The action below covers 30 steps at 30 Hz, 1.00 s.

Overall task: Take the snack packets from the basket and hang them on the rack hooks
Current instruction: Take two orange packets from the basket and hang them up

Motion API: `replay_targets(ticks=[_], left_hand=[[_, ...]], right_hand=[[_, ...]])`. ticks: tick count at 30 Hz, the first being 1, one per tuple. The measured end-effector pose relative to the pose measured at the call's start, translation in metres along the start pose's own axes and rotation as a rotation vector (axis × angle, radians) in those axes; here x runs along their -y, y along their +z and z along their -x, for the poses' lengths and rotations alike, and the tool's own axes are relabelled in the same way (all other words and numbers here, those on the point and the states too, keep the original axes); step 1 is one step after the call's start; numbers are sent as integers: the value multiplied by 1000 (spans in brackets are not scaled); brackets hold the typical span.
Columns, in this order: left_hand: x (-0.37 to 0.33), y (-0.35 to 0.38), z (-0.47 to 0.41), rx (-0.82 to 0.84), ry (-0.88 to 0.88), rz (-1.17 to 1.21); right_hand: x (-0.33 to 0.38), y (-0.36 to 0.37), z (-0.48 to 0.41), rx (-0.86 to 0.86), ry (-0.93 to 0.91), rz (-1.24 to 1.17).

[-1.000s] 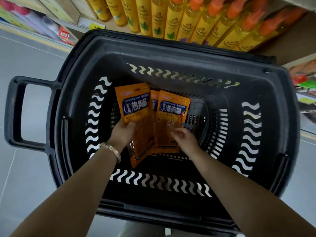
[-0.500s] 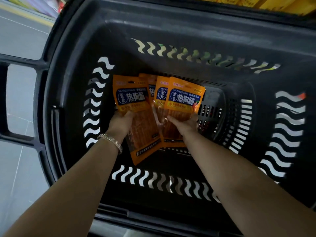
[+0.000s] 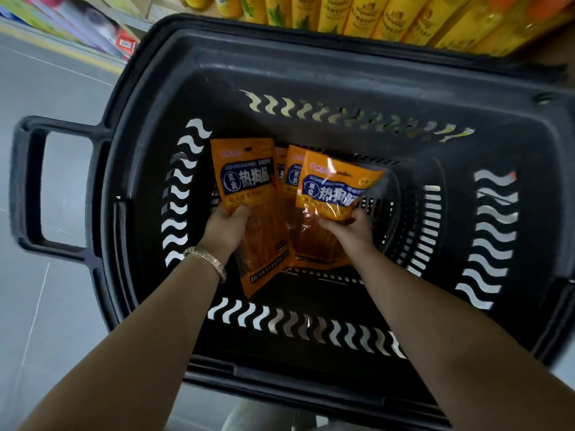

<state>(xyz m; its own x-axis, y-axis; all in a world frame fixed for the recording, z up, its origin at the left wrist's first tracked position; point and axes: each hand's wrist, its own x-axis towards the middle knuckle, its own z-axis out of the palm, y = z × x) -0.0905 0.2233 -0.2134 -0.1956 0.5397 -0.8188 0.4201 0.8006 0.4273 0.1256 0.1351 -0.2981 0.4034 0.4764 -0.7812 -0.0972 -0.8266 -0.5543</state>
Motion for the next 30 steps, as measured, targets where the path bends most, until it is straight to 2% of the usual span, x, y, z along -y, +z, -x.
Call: replay_targets(ticks=[5,12,16,21,24,30], left_hand=[[-22,-6,40,44,90,-39],[-63,-23,136,28,290,-46],[-85,-31,189,48,398,-76],[-118,-4,258,112,606,-119],[-130,29,293,172,733,-140],[-144,116,358,217,936,16]], right_hand=[[28,-25,36,12,-190,7],[91,-91,133,-129,-456,199],[117,-139,197,-280,-624,85],[113,-217,259,-499,-649,-80],[93,-265,287,-676,-649,-48],[52,-368,317,-835,-648,47]])
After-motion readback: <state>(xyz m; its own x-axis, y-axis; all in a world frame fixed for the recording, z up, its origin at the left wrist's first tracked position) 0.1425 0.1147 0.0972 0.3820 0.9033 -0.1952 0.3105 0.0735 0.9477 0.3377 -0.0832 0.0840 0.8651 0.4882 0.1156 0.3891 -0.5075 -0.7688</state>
